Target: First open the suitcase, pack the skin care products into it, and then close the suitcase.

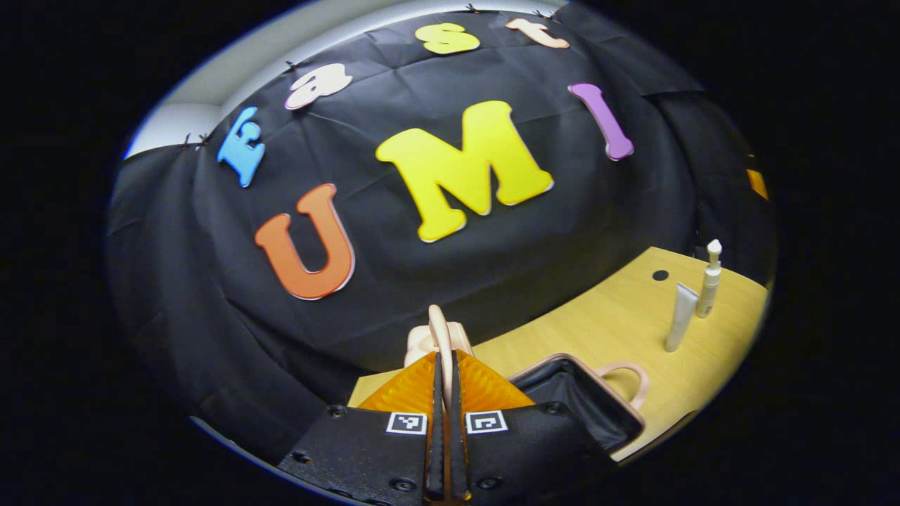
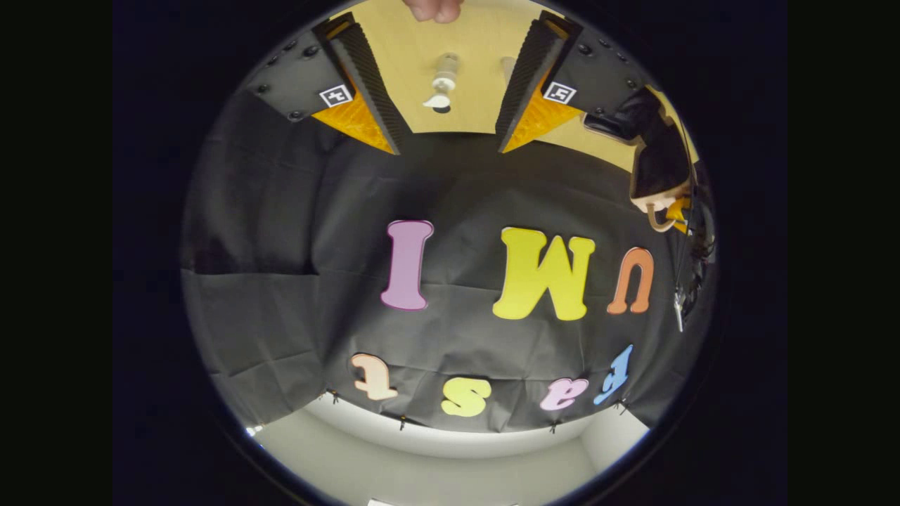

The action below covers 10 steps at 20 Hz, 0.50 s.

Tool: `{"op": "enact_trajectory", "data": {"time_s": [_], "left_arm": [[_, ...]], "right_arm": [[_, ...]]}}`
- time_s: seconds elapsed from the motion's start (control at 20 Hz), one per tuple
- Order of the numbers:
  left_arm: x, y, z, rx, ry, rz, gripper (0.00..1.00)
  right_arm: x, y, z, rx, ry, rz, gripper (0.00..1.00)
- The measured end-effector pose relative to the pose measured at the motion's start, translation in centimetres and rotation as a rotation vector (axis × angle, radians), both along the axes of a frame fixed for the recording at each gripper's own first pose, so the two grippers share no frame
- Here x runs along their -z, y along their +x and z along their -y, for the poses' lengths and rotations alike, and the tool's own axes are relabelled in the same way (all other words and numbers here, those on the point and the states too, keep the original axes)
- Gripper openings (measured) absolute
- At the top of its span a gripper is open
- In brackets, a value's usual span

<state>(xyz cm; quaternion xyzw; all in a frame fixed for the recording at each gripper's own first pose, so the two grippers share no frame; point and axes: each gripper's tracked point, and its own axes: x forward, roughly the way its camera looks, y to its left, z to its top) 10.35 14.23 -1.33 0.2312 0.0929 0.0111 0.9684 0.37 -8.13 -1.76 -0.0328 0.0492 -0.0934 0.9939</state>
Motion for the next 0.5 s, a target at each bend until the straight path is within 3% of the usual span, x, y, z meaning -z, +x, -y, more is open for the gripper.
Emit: {"op": "enact_trajectory", "data": {"time_s": [0.25, 0.35, 0.5], "left_arm": [[0.0, 0.2, -12.1, -0.171, -0.132, 0.058, 0.06], [2.4, 0.3, -17.5, -0.273, -0.148, 0.026, 0.06], [6.5, 2.7, -22.6, -0.349, -0.242, -0.016, 0.07]], "right_arm": [[-0.2, -0.1, -4.5, -0.064, -0.023, -0.023, 0.78], [-0.2, -0.2, -5.9, -0.086, -0.041, -0.032, 0.81], [0.7, -0.4, -8.2, -0.108, -0.073, -0.08, 0.8]]}}
